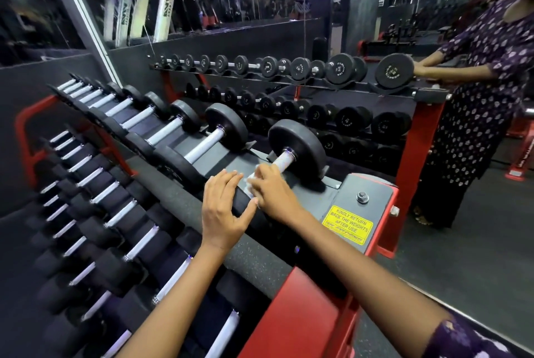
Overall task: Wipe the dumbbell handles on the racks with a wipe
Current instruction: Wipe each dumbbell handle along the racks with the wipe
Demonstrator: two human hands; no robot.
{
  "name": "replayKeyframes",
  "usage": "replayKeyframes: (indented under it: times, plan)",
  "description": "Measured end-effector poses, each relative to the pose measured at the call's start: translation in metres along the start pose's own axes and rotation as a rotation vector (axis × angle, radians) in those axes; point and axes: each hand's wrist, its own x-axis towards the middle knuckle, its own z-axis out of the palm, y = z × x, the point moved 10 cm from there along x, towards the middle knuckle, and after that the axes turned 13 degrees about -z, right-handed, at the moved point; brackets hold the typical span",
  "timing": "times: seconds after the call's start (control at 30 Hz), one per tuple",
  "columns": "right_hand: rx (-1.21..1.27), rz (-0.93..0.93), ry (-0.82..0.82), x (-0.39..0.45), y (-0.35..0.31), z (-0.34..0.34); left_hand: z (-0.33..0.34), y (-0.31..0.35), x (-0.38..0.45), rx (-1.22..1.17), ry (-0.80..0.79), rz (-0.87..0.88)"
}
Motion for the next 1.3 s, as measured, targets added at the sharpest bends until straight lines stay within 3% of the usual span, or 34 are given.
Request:
replayKeyframes:
  times: [0.1, 0.23, 0.37, 0.43, 0.53, 0.7, 0.8, 0.93, 1.07, 1.2, 1.3]
  plan:
    - [0.085, 0.058, 0.007, 0.003, 0.016, -0.017, -0.001, 0.002, 0.000, -0.009, 0.011, -0.003]
    - [-0.127, 0.326, 0.106, 0.009, 0.050, -0.042, -0.001, 0.001, 0.001, -0.024, 0.000, -0.016]
    - [0.111, 0.148, -0.079, 0.010, 0.013, -0.001, -0.001, 0.002, 0.002, -0.017, -0.024, -0.024]
    - [0.207, 0.167, -0.083, 0.010, 0.017, -0.007, 0.000, 0.001, 0.003, -0.021, -0.056, -0.059]
    - [0.109, 0.272, 0.008, 0.013, 0.043, -0.022, 0.001, -0.007, 0.003, -0.063, -0.128, -0.150]
    - [0.095, 0.084, -0.240, 0.010, 0.005, 0.012, 0.001, -0.010, 0.001, -0.079, -0.225, -0.107]
    - [0.055, 0.070, -0.194, 0.003, 0.021, -0.004, -0.002, -0.011, 0.000, -0.090, -0.245, -0.125]
    - [-0.185, 0.251, -0.060, 0.005, 0.053, -0.042, -0.003, -0.015, 0.003, -0.085, -0.261, -0.165]
    - [-0.162, 0.061, -0.208, 0.004, 0.014, -0.018, 0.000, -0.016, 0.000, -0.062, -0.351, -0.164]
    - [-0.221, 0.256, -0.083, 0.005, 0.047, -0.041, 0.000, -0.020, 0.000, -0.026, -0.481, -0.168]
    - [-0.101, 0.141, -0.161, 0.004, 0.019, -0.016, -0.001, -0.022, 0.000, -0.010, -0.534, -0.158]
